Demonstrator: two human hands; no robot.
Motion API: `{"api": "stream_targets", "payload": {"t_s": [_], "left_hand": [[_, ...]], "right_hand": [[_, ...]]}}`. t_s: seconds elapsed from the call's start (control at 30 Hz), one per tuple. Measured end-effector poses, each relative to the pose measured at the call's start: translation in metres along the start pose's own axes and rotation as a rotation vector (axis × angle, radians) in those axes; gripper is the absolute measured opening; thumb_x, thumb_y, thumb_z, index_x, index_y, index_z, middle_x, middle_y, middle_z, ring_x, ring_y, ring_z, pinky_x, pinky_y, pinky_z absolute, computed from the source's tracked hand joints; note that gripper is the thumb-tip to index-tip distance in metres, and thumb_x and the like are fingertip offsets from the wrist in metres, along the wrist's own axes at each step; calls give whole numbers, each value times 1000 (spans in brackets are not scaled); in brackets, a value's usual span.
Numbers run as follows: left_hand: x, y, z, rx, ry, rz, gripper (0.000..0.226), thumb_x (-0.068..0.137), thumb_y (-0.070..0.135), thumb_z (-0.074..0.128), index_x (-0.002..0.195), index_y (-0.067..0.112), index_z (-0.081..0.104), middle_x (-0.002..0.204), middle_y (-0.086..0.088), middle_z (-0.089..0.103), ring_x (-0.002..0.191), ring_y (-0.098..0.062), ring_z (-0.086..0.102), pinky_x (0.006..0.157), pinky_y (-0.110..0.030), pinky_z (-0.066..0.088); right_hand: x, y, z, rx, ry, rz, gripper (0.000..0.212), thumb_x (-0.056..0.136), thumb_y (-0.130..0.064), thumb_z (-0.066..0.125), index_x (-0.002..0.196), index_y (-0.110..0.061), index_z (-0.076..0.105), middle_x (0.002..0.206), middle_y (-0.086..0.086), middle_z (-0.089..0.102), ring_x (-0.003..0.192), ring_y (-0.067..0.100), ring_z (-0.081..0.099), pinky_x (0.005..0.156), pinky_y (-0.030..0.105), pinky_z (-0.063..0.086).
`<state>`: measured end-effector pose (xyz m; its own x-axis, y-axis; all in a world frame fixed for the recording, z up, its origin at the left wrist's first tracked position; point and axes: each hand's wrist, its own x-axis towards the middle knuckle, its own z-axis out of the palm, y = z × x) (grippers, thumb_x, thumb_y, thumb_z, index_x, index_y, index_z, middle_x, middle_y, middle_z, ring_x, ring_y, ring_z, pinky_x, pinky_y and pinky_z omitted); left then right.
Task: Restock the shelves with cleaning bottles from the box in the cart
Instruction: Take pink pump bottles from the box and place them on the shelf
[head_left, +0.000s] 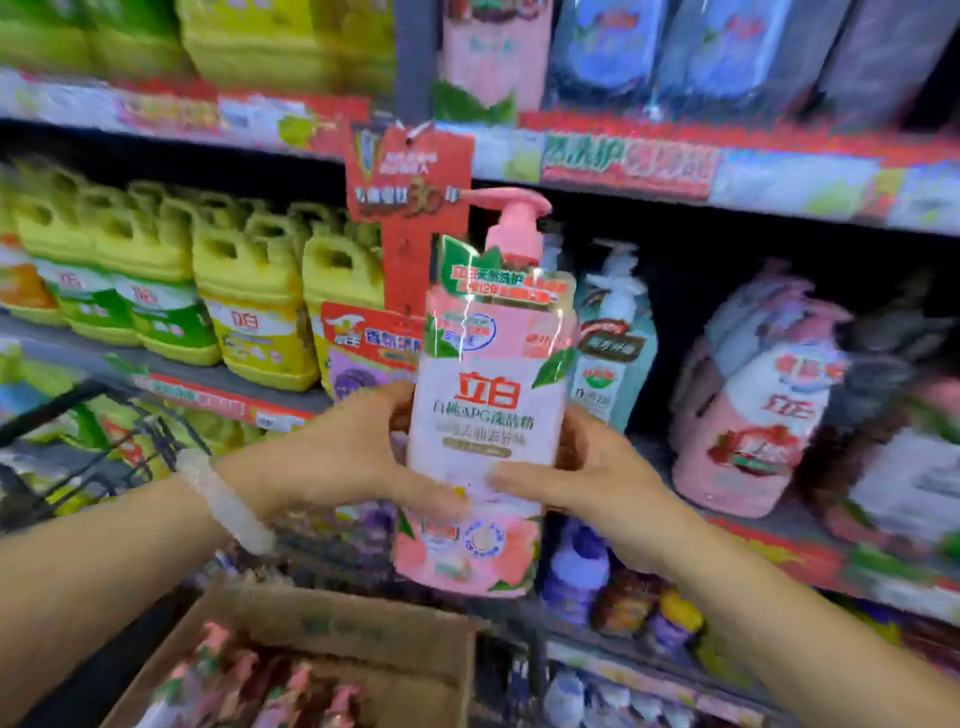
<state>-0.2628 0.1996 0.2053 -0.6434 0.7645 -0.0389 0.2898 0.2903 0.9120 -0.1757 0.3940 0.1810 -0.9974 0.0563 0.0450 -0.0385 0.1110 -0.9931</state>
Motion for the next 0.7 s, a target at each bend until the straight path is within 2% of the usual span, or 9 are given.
{"api": "stream_targets", "payload": {"t_s": [0.07,0.17,0.27,0.33,0.4,0.47,0.57,0.63,0.7], "left_hand": [[14,39,6,34,34,86,85,41,27,92,118,18,58,111,8,71,102,-9,68,79,-26,56],[38,97,14,85,70,236,88,36,33,88,117,17,58,110,6,72,102,-12,68,83,-35,56],[60,158,24,110,61,386,76,39,34,86,109,18,64,103,9,74,96,-7,69,80,-24,56],[76,198,30,111,100,449,69,36,36,84,101,17,68,96,9,75,87,-5,70,74,-19,55],[93,235,35,121,136,482,61,38,30,86,96,16,70,92,5,76,79,-6,68,69,-21,55],[112,267,43,119,153,510,46,50,22,85,93,16,71,86,1,75,70,-8,64,64,-23,52],[146,302,58,78,182,540,33,69,11,80,100,13,68,84,0,72,67,-9,65,69,-26,55],[169,317,67,35,190,552,27,75,5,75,99,13,65,83,0,70,60,-5,66,60,-21,56],[194,324,74,6,212,553,32,76,1,73,105,11,62,87,-1,71,60,-5,68,52,-20,54]], "right_hand": [[-9,-35,-28,-51,27,-94,54,59,-16,79,110,-17,61,108,-1,73,100,14,69,84,28,55],[-26,-87,-68,-131,82,-218,67,56,-27,81,117,-12,58,113,1,71,105,15,67,87,32,55],[-41,-138,-109,-184,108,-316,45,63,-17,72,108,-13,64,106,-3,73,92,7,69,72,18,55],[-50,-171,-133,-199,125,-358,40,58,-11,77,97,-15,68,95,-6,75,79,5,69,63,18,55],[-53,-199,-157,-243,189,-381,39,56,-27,71,94,-16,67,85,-7,73,71,7,66,58,21,54],[-50,-223,-182,-267,251,-397,31,63,-29,63,91,-17,66,79,-7,71,66,9,63,57,21,52],[-38,-247,-223,-293,330,-419,24,76,-23,64,99,-17,67,90,-4,73,76,13,66,66,27,52],[-27,-255,-249,-302,378,-421,28,83,-19,63,111,-17,65,106,0,71,88,18,65,76,33,50],[-14,-257,-270,-275,404,-413,30,85,-17,64,115,-18,63,109,0,70,91,20,65,81,37,52]]}}
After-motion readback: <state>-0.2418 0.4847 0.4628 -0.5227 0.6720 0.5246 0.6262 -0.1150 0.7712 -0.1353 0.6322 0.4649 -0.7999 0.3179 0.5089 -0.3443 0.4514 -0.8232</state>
